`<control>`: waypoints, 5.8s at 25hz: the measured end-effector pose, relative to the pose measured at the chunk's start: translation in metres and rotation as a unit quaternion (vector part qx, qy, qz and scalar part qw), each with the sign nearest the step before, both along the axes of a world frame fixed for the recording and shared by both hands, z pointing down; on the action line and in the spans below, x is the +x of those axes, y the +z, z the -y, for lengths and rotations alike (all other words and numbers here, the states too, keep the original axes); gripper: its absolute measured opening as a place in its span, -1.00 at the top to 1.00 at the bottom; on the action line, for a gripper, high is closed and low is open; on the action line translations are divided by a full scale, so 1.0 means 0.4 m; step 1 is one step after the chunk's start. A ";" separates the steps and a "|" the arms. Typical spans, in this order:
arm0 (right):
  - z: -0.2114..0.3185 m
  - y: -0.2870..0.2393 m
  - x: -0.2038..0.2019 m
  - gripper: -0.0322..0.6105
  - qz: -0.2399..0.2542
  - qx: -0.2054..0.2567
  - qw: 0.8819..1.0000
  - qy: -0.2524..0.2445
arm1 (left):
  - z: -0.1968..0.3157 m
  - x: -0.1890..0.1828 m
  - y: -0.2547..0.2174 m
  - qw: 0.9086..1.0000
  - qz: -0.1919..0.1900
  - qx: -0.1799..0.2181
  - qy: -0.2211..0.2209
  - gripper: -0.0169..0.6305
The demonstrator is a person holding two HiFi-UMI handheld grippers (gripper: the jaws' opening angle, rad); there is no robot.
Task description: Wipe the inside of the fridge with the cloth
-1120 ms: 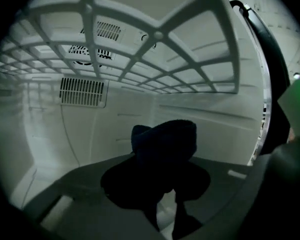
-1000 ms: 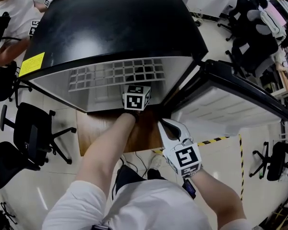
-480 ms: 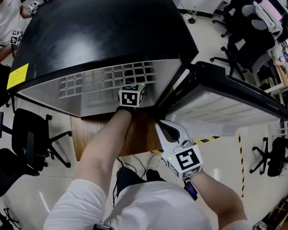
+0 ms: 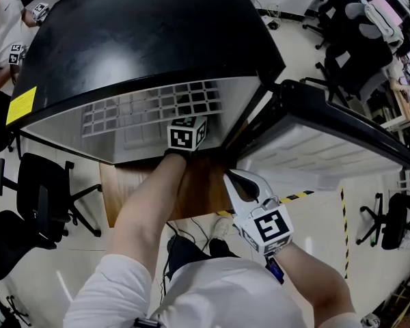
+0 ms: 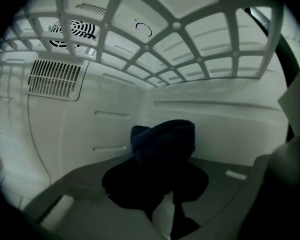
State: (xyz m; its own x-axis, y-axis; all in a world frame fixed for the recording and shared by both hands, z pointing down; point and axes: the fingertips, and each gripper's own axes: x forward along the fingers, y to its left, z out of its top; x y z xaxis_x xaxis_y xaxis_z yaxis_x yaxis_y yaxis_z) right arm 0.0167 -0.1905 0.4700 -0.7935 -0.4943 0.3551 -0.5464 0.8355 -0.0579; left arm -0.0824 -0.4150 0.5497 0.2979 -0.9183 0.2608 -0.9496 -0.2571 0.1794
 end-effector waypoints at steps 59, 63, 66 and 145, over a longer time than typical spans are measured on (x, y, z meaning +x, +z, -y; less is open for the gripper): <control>-0.106 -0.154 0.059 0.10 -0.032 0.101 0.993 -0.061 | -0.637 0.270 -0.438 0.959 -0.072 0.082 0.263 0.61; -0.127 -0.172 0.036 0.08 -0.042 0.138 0.987 -0.066 | -0.650 0.304 -0.437 0.955 -0.073 0.061 0.280 0.58; -0.130 -0.187 0.032 0.08 -0.041 0.161 0.984 -0.057 | -0.648 0.328 -0.431 0.954 -0.064 0.044 0.290 0.56; 0.116 -0.465 0.316 0.57 0.037 0.196 0.961 0.191 | -0.410 0.335 -0.324 0.991 0.114 0.061 0.042 0.22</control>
